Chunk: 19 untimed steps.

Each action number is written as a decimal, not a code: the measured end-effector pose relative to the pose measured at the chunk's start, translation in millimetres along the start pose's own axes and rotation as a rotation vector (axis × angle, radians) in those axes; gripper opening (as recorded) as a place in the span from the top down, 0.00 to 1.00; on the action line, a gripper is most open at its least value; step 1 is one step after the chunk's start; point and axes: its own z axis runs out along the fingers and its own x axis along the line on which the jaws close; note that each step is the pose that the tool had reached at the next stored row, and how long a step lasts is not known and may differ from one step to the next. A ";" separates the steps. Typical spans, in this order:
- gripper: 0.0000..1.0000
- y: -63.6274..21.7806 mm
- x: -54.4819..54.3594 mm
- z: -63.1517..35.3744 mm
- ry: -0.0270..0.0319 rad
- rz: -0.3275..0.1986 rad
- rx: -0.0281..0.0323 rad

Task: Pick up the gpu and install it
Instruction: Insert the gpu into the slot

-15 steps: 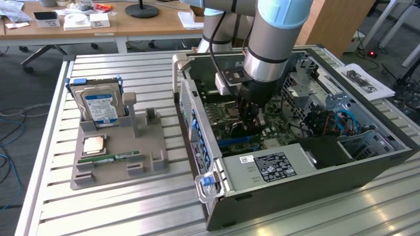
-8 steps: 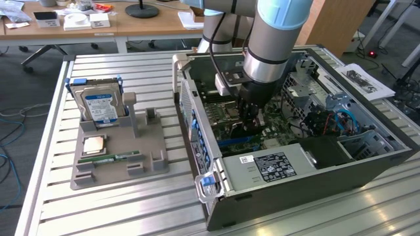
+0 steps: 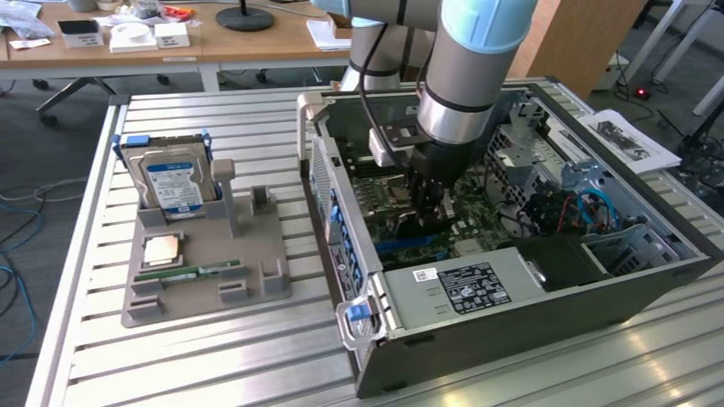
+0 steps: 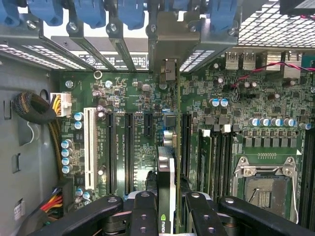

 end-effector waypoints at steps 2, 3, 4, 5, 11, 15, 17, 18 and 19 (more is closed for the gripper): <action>0.73 0.6 0.0 0.9 0.0003 0.000 -0.0003; 0.73 0.7 0.0 1.2 0.0003 0.000 -0.0003; 0.73 0.8 0.0 1.3 0.0004 0.000 -0.0003; 0.73 0.8 -0.1 1.4 0.0005 0.000 -0.0003; 0.73 0.9 -0.1 3.0 0.0003 0.000 -0.0002; 0.73 1.4 0.0 4.1 0.0007 0.000 -0.0004; 0.73 1.5 0.0 4.6 0.0002 0.000 -0.0003; 0.73 1.4 0.0 4.6 0.0005 0.000 -0.0003; 0.73 1.5 0.0 4.8 0.0005 0.000 -0.0003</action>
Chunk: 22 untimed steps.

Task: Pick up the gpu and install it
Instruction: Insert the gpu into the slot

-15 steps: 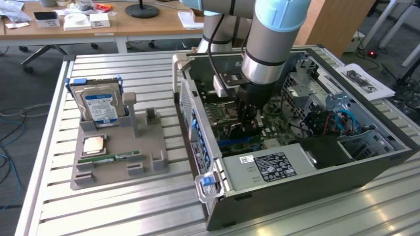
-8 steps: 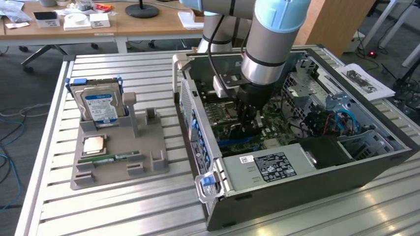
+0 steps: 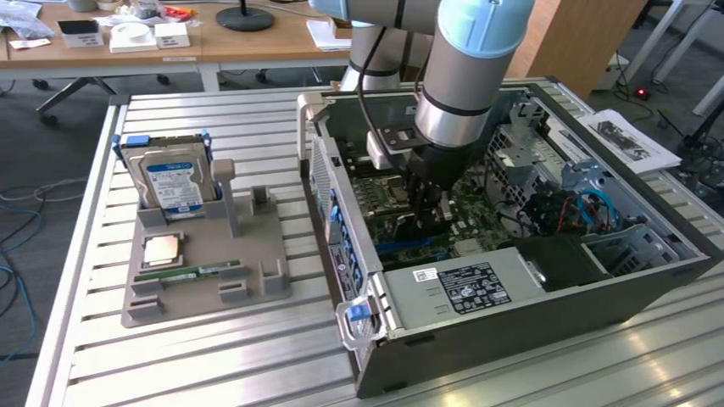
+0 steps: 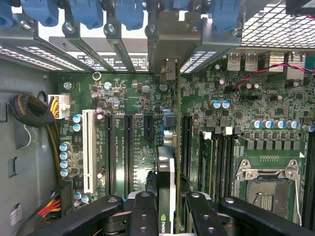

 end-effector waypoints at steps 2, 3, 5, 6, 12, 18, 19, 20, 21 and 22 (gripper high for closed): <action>0.73 0.0 0.0 0.4 -0.0001 0.000 0.0001; 0.73 0.0 0.0 0.5 -0.0002 0.000 0.0001; 0.73 0.0 0.0 0.5 -0.0003 0.000 0.0001; 0.73 0.0 0.0 0.5 -0.0003 0.000 0.0002; 0.73 0.0 0.0 0.5 -0.0003 0.000 0.0002; 0.73 0.0 0.0 0.4 -0.0004 0.000 0.0002; 0.73 0.0 -0.1 0.0 -0.0007 0.000 0.0004; 0.73 -0.1 -0.1 -0.5 -0.0012 0.000 0.0007; 0.73 -0.1 -0.2 -1.0 -0.0016 0.000 0.0009; 0.73 -0.1 -0.2 -1.7 -0.0012 0.000 0.0007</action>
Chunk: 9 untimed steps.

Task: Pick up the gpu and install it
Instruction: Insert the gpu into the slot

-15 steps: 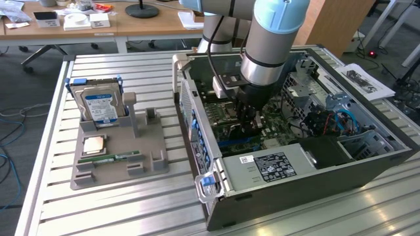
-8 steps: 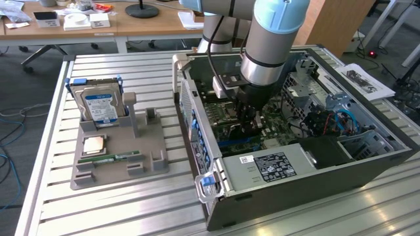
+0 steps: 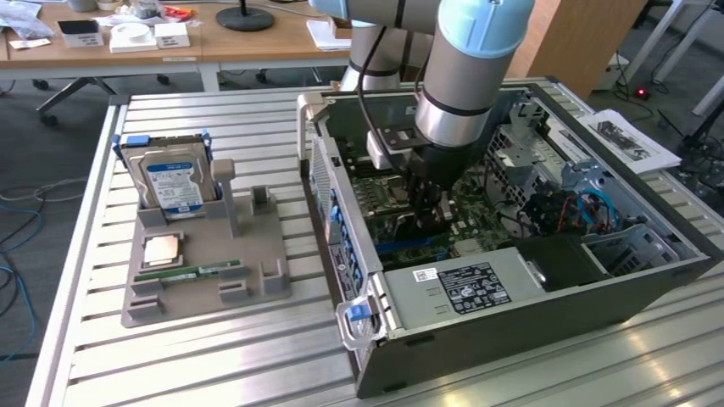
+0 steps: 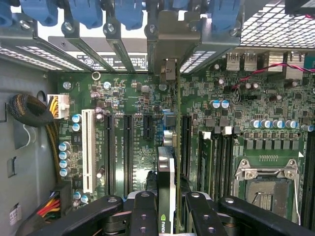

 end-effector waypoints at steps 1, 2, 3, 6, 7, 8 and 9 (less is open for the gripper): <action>0.73 0.0 0.1 -1.0 0.0007 0.000 -0.0003; 0.73 0.0 0.0 -1.7 0.0005 0.000 -0.0004; 0.73 0.0 0.0 -2.4 0.0006 0.000 -0.0004; 0.73 -0.1 0.0 -3.3 0.0004 0.000 -0.0003; 0.73 0.0 0.0 -3.4 0.0006 0.000 -0.0004; 0.73 0.1 0.3 -3.5 0.0008 0.000 -0.0006; 0.73 0.0 0.6 -3.5 0.0008 0.000 -0.0005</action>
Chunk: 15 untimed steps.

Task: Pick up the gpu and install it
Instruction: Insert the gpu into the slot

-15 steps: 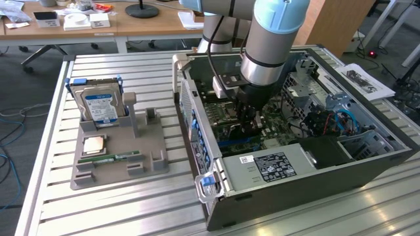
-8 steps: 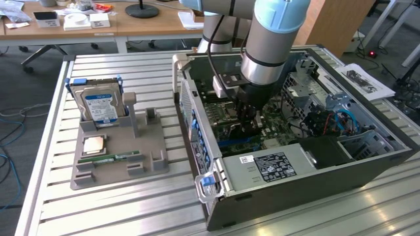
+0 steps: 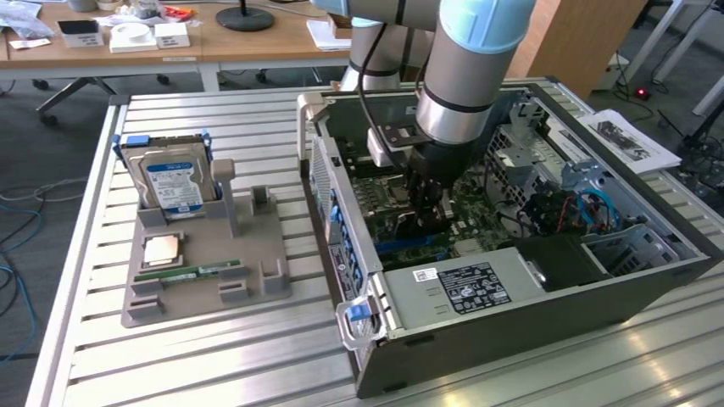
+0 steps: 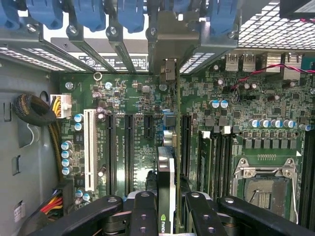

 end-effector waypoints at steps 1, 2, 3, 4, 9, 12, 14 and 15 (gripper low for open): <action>0.73 0.0 0.2 0.0 0.0000 0.000 0.0000; 0.73 0.0 0.2 0.0 -0.0001 0.000 0.0000; 0.73 -0.1 0.3 0.0 -0.0001 0.000 0.0000; 0.73 -0.1 0.3 0.1 -0.0002 0.000 0.0001; 0.73 0.0 0.5 1.3 0.0002 0.000 0.0007; 0.73 0.0 0.4 1.4 0.0000 0.000 0.0007; 0.73 0.0 0.4 1.4 0.0000 0.000 0.0008; 0.73 0.0 0.4 1.4 0.0000 0.000 0.0007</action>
